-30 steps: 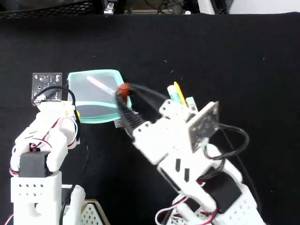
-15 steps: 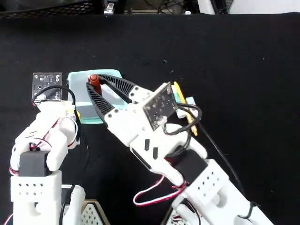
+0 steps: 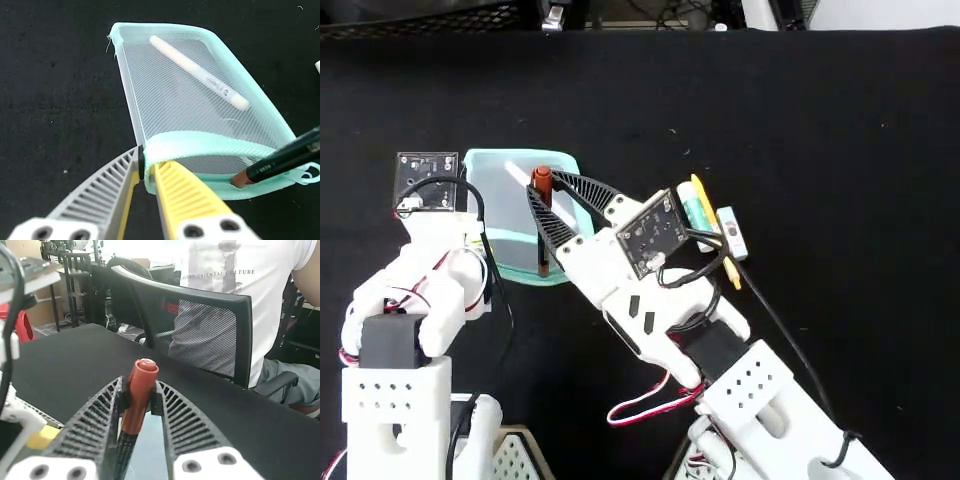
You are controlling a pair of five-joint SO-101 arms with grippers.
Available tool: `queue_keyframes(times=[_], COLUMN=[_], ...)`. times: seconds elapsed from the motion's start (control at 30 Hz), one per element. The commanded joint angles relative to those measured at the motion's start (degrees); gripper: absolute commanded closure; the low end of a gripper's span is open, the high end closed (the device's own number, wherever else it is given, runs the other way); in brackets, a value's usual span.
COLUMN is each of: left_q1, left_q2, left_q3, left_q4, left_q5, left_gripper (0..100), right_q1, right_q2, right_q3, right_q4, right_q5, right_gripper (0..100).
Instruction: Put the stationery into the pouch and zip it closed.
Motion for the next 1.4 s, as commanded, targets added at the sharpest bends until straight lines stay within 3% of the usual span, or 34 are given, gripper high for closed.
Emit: queue_keyframes(times=[0.0, 0.17, 0.37, 0.53, 0.67, 1.0, 1.37], left_q1=[0.22, 0.22, 0.13, 0.22, 0.22, 0.22, 0.31], left_q2=[-0.88, -0.79, -0.35, -0.35, -0.35, -0.79, -0.26], left_q3=[-3.21, -3.03, -2.86, -2.86, -2.86, -7.25, -25.71], left_q4=[0.09, 0.09, -0.18, -0.18, -0.26, 1.23, 8.0], left_q5=[0.09, 0.0, 0.0, 0.0, 0.0, 0.0, 1.23], left_gripper=[97, 97, 97, 97, 97, 97, 97], right_q1=[1.23, 0.62, -3.96, 5.19, 15.3, 29.19, 30.59], right_q2=[0.57, -3.3, -16.75, -29.67, -31.69, -32.13, -32.31], right_q3=[-1.45, -3.91, -4.53, -13.93, -20.35, -11.56, -0.57], right_q4=[-0.09, 1.49, 17.49, 40.53, 50.99, 56.35, 56.0], right_q5=[1.32, 3.96, 10.2, 8.35, 7.47, 8.09, 7.65], right_gripper=[98.6, 98.6, 98.6, 98.6, 98.6, 98.6, 98.6])
